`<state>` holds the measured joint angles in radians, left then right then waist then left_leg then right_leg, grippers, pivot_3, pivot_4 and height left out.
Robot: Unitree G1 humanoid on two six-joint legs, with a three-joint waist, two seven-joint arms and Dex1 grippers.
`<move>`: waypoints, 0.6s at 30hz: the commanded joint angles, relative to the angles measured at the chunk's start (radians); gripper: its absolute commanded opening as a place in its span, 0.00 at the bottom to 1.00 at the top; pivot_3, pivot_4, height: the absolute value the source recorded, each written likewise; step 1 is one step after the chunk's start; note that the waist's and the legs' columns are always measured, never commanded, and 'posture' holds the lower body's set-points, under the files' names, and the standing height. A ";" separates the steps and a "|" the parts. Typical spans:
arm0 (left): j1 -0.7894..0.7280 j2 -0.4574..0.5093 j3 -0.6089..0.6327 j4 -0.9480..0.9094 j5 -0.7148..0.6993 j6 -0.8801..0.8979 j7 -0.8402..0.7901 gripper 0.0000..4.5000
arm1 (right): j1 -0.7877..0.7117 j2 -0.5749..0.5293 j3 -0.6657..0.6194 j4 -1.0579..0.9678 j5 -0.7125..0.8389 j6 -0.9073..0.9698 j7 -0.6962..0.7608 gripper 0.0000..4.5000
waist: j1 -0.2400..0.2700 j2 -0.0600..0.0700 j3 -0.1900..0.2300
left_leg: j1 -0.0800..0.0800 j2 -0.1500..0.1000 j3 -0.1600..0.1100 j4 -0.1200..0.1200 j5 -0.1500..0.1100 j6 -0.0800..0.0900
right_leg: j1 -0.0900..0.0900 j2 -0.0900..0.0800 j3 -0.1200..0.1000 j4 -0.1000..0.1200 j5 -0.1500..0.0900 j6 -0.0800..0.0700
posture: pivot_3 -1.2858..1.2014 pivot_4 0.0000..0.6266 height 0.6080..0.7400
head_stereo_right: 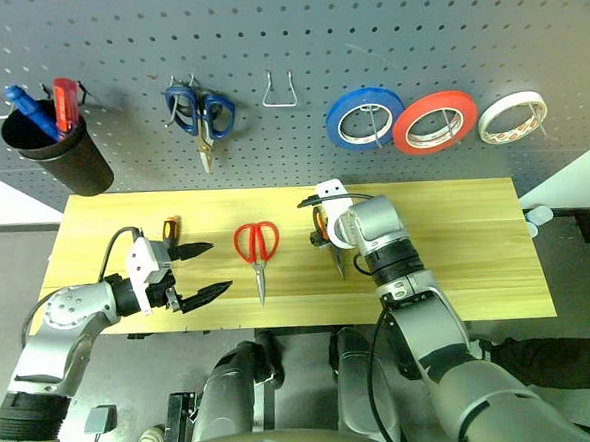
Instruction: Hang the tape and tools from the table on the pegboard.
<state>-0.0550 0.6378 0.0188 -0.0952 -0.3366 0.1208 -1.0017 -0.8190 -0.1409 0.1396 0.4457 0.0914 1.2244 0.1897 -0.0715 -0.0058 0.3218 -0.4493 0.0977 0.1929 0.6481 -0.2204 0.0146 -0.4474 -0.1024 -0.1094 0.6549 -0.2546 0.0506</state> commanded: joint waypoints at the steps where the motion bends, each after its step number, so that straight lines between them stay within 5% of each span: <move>1: 0.022 0.025 0.026 -0.036 -0.010 -0.021 -0.018 1.00 | 0.038 0.002 0.036 0.018 -0.009 0.017 0.022 0.64 | 0.000 0.000 0.000 | 0.000 0.000 0.000 0.000 0.000 0.000 | 0.000 0.000 0.000 0.000 0.000 0.000 | 0.52 0.55 0.92; 4: 0.027 0.031 0.029 -0.038 -0.018 -0.020 -0.023 1.00 | 0.035 0.001 0.041 0.016 -0.009 0.021 0.033 0.47 | 0.000 0.000 0.000 | 0.000 0.000 0.000 -0.002 0.000 -0.001 | -0.004 0.000 0.000 -0.001 0.000 0.000 | 0.52 0.55 0.92; 9: 0.022 0.029 0.027 -0.026 -0.011 -0.035 -0.030 1.00 | 0.031 -0.037 0.057 -0.049 0.014 0.040 0.097 0.47 | 0.000 0.000 0.000 | -0.002 0.000 0.000 -0.002 0.000 -0.002 | -0.006 0.000 0.000 -0.001 0.000 0.000 | 0.51 0.51 0.92; 18: -0.019 0.029 0.056 -0.003 -0.054 -0.045 -0.058 1.00 | 0.076 -0.217 0.046 -0.574 0.297 0.142 0.436 0.47 | 0.002 -0.002 -0.003 | -0.028 0.000 0.000 0.001 0.008 -0.006 | -0.026 0.005 -0.001 0.001 0.001 0.001 | 0.50 0.37 0.92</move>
<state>-0.0800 0.6589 0.0419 -0.0812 -0.3621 0.0911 -1.0446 -0.7444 -0.3390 0.2112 -0.0025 0.3183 1.3569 0.5652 -0.0694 -0.0077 0.3187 -0.4778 0.0978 0.1931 0.6493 -0.2123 0.0081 -0.4742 -0.0973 -0.1108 0.6567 -0.2536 0.0518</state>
